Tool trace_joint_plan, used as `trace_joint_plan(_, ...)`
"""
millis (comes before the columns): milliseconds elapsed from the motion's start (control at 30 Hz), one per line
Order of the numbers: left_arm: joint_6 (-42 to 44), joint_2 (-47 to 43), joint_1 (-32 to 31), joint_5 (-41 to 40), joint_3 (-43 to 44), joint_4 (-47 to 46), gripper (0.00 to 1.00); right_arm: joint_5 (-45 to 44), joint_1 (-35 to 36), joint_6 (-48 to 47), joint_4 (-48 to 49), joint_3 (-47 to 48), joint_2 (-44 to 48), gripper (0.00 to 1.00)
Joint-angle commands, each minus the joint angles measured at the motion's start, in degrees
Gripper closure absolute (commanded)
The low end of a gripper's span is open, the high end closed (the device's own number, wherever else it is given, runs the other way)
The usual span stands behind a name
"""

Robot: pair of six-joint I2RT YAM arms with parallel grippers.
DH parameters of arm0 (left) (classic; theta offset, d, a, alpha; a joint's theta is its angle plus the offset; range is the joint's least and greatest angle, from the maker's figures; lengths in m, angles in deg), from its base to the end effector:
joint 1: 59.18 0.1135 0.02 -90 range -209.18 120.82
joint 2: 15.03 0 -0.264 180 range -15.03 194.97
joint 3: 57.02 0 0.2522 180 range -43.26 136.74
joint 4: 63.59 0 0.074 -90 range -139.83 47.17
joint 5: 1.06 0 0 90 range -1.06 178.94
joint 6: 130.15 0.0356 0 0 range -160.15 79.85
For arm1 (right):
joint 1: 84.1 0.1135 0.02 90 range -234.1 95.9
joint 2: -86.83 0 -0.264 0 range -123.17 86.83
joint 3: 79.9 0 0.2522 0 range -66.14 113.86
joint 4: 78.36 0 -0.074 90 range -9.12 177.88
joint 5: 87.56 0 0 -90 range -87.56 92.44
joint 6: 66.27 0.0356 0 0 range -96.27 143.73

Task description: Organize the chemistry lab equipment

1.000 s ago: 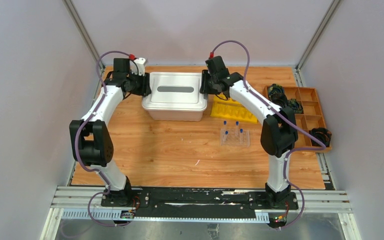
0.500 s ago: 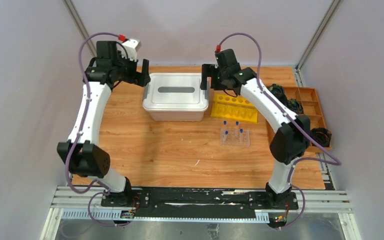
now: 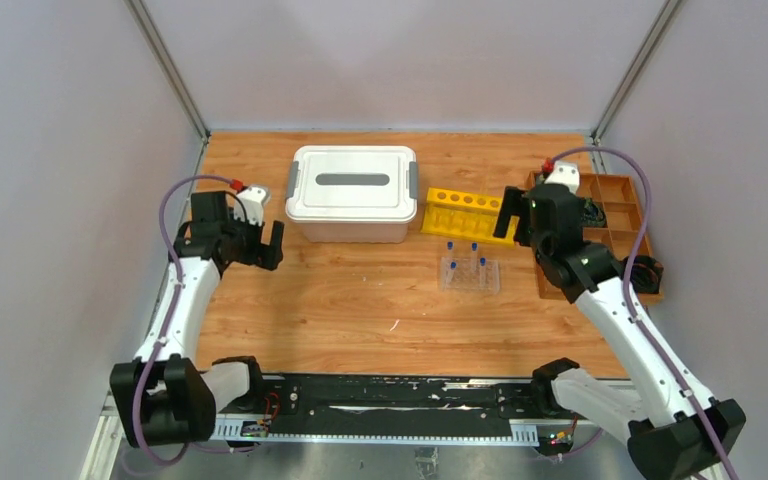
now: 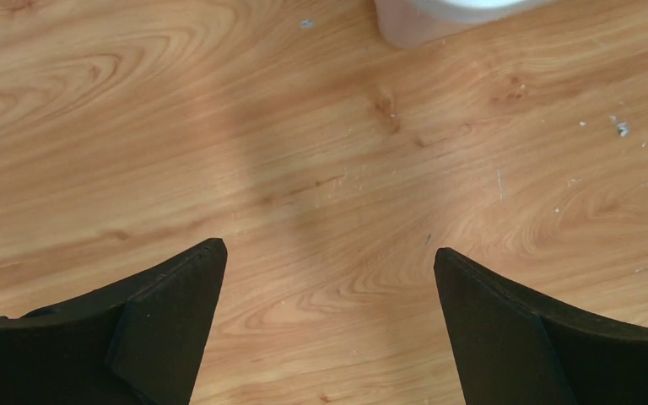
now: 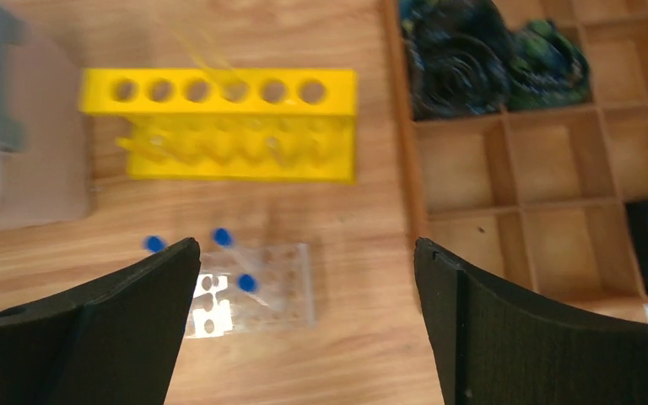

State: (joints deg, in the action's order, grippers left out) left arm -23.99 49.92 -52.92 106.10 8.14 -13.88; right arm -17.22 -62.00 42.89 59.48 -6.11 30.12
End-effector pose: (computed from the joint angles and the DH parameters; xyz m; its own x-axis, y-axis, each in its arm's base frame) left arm 0.2303 0.0147 0.2715 -0.7020 0.1905 -0.6862 0.2933 0.9554 -0.0347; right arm 0.2024 0.0692 0.3627 -0.3946 0.1734 -0.9024 0.0609 0.9848 0.1626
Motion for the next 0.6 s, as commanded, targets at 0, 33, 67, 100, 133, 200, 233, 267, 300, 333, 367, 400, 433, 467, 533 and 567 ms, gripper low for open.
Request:
trace_joint_plan(0,-2.0,-6.7,0.2,-1.5,-6.7,-16.5,0.0,-17.0,-2.5,-2.4,7.2,-11.6,4.2,0.0)
trace_joint_plan(33,-3.0,-7.1,0.2,-0.6,-8.9,-18.9,0.0,-18.6,-2.8,-5.2,11.4,-15.0,4.6,0.0)
trace_joint_plan(67,-3.6,-7.5,0.2,0.3,-11.3,-21.6,0.0,-19.3,-3.2,-8.5,15.9,-18.3,4.7,0.0)
trace_joint_plan(100,-3.9,-7.4,0.2,1.2,-13.5,-24.3,0.0,-19.8,-3.5,-10.7,19.8,-21.4,4.4,0.0)
trace_joint_plan(133,-4.2,-7.0,0.2,1.7,-15.4,-27.0,0.0,-19.7,-3.8,-12.4,23.6,-23.8,3.3,0.0)
trace_joint_plan(200,-5.8,-4.9,0.2,2.8,-17.7,-31.6,0.0,-19.6,-5.1,-10.2,26.2,-26.3,1.1,0.0)
trace_joint_plan(233,-5.9,-3.2,0.2,3.4,-18.3,-33.7,0.0,-19.5,-6.1,-7.9,26.3,-26.7,-0.3,0.0)
trace_joint_plan(267,-5.4,-1.4,0.2,4.5,-18.8,-35.3,0.0,-20.1,-6.9,-6.6,26.6,-26.9,-1.5,0.0)
trace_joint_plan(300,-5.2,0.6,0.2,5.0,-19.1,-37.8,0.0,-21.5,-7.2,-6.1,28.6,-27.3,-2.7,0.0)
trace_joint_plan(333,-5.6,2.6,0.2,4.8,-18.9,-39.7,0.0,-22.6,-7.5,-6.4,31.3,-28.0,-3.7,0.0)
trace_joint_plan(367,-5.6,4.3,0.2,4.5,-18.7,-41.2,0.0,-23.6,-7.7,-7.4,34.0,-28.8,-4.6,0.0)
trace_joint_plan(400,-5.6,5.8,0.2,4.3,-18.6,-42.9,0.0,-24.5,-7.8,-8.8,37.1,-29.7,-5.5,0.0)
trace_joint_plan(433,-5.7,7.1,0.2,4.0,-18.8,-45.1,0.0,-25.3,-8.0,-10.5,40.2,-30.8,-6.2,0.0)
trace_joint_plan(467,-6.5,8.2,0.2,3.7,-19.3,-47.6,0.0,-25.6,-8.2,-12.1,44.0,-32.1,-6.8,0.0)
trace_joint_plan(533,-8.6,9.4,0.2,3.1,-20.7,-53.3,0.0,-25.6,-8.7,-15.5,51.6,-35.2,-7.9,0.0)
trace_joint_plan(567,-9.6,9.9,0.2,2.9,-21.8,-56.8,0.0,-25.0,-9.1,-16.8,55.5,-37.3,-8.4,0.0)
